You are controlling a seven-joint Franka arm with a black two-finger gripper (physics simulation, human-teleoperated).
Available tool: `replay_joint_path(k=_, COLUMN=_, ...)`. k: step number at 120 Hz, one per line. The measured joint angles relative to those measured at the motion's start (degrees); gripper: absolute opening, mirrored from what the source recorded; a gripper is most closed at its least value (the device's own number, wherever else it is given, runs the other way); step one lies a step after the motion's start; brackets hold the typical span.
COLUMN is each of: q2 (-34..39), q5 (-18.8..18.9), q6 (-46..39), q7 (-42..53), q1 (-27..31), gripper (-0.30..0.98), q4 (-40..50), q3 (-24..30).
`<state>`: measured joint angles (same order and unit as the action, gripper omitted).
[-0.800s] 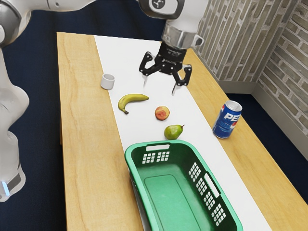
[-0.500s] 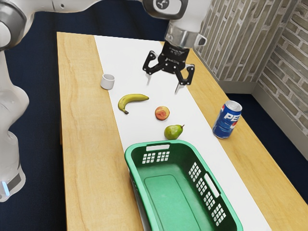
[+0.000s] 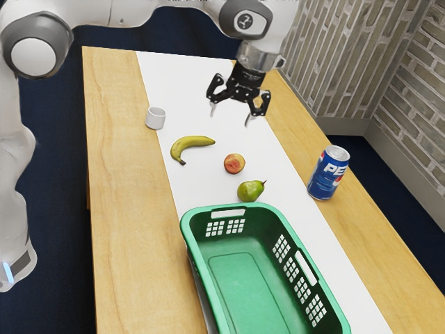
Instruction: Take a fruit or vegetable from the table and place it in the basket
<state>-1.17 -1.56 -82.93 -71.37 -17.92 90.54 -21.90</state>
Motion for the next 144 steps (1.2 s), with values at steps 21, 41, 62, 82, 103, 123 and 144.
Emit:
replay_joint_path(k=21, q2=-3.62, q5=0.83, q6=-5.81, q7=1.99, q1=-1.18, gripper=0.69, q4=2.56, q3=0.32)
replay_joint_path(k=41, q2=-6.63, q5=-0.37, q6=-9.08, q7=3.63, q1=0.16, gripper=0.69, q4=2.38, q3=0.08)
replay_joint_path(k=62, q2=-10.23, q5=-2.04, q6=-10.62, q7=6.02, q1=7.75, gripper=0.69, q4=-0.78, q3=0.03)
replay_joint_path(k=82, q2=-15.81, q5=-3.45, q6=-11.29, q7=7.97, q1=9.13, gripper=0.69, q4=-5.94, q3=0.57)
replay_joint_path(k=103, q2=-17.30, q5=-6.37, q6=-14.27, q7=9.55, q1=9.29, gripper=0.69, q4=-2.69, q3=0.63)
replay_joint_path(k=123, q2=-17.97, q5=-7.50, q6=-17.18, q7=10.67, q1=10.51, gripper=0.69, q4=-1.26, q3=1.11)
replay_joint_path(k=144, q2=-16.69, q5=-7.58, q6=-20.50, q7=11.48, q1=10.56, gripper=0.69, q4=1.92, q3=2.24)
